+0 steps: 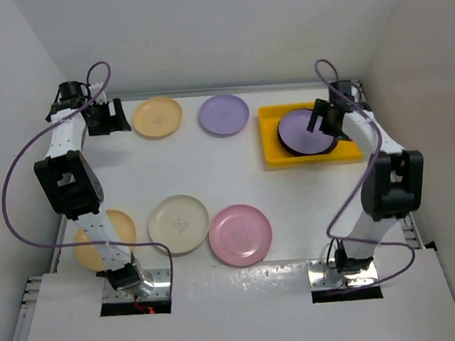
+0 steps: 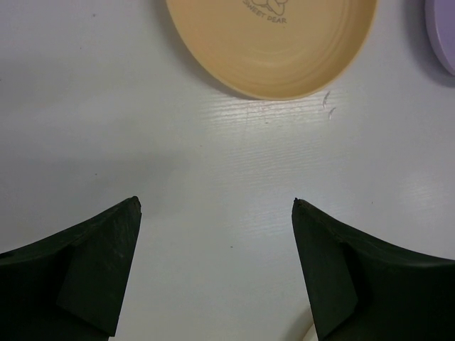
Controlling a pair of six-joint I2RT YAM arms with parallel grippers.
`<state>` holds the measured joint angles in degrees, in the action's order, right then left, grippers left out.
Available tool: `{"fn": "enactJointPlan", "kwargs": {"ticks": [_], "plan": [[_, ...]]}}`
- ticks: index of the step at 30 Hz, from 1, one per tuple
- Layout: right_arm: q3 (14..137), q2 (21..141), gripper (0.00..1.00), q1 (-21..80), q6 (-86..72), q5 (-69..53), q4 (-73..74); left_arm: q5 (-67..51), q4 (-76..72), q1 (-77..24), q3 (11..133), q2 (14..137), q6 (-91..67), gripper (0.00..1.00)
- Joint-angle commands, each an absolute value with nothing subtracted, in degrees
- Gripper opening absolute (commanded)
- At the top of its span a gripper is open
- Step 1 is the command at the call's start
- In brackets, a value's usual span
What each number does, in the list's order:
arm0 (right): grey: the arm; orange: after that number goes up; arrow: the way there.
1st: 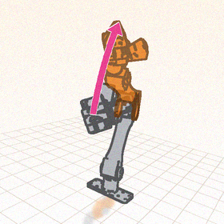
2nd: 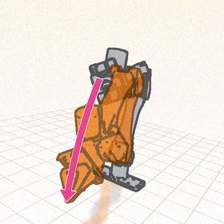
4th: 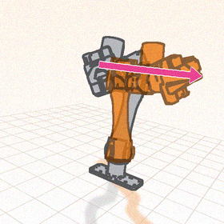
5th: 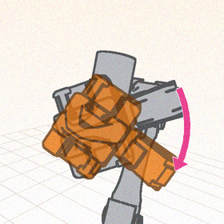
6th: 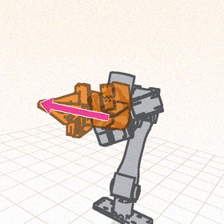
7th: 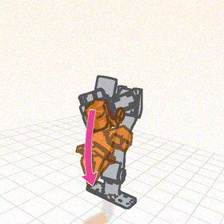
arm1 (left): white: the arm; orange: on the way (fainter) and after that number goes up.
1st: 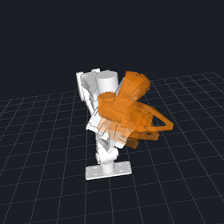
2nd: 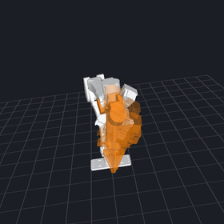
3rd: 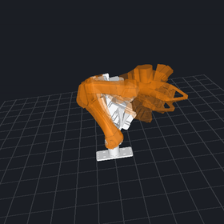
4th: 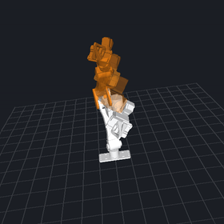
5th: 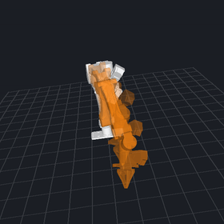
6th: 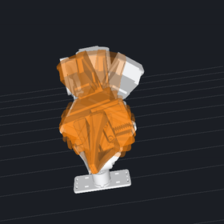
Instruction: Place the plates into the plastic bin on the countertop
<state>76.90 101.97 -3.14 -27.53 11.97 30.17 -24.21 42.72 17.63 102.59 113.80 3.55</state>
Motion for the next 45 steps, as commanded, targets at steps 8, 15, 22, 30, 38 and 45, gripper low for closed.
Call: {"fn": "enactJointPlan", "kwargs": {"ticks": [8,15,22,30,38,45], "plan": [[43.8,75.1,0.69,33.2,-24.8,-7.3,20.3,-23.6,44.6,18.7,95.6,97.9,7.3,0.89],[35.7,80.7,0.71,43.8,-31.4,-1.5,12.7,-23.7,44.6,18.7,85.0,87.3,9.1,0.9],[34.4,75.3,0.0,46.8,-32.0,6.9,17.4,-23.2,45.7,19.8,81.8,81.7,11.0,0.92],[52.8,62.5,0.0,23.3,-28.6,13.0,28.0,-23.2,45.7,19.8,84.8,85.1,11.6,0.92],[73.1,89.5,0.0,-3.1,-29.6,-1.7,28.2,-22.5,45.7,19.8,87.3,90.9,11.0,0.92],[81.7,102.2,0.0,-10.5,-32.6,-5.1,27.9,-22.0,45.7,19.8,86.7,93.2,9.8,0.92]]}}
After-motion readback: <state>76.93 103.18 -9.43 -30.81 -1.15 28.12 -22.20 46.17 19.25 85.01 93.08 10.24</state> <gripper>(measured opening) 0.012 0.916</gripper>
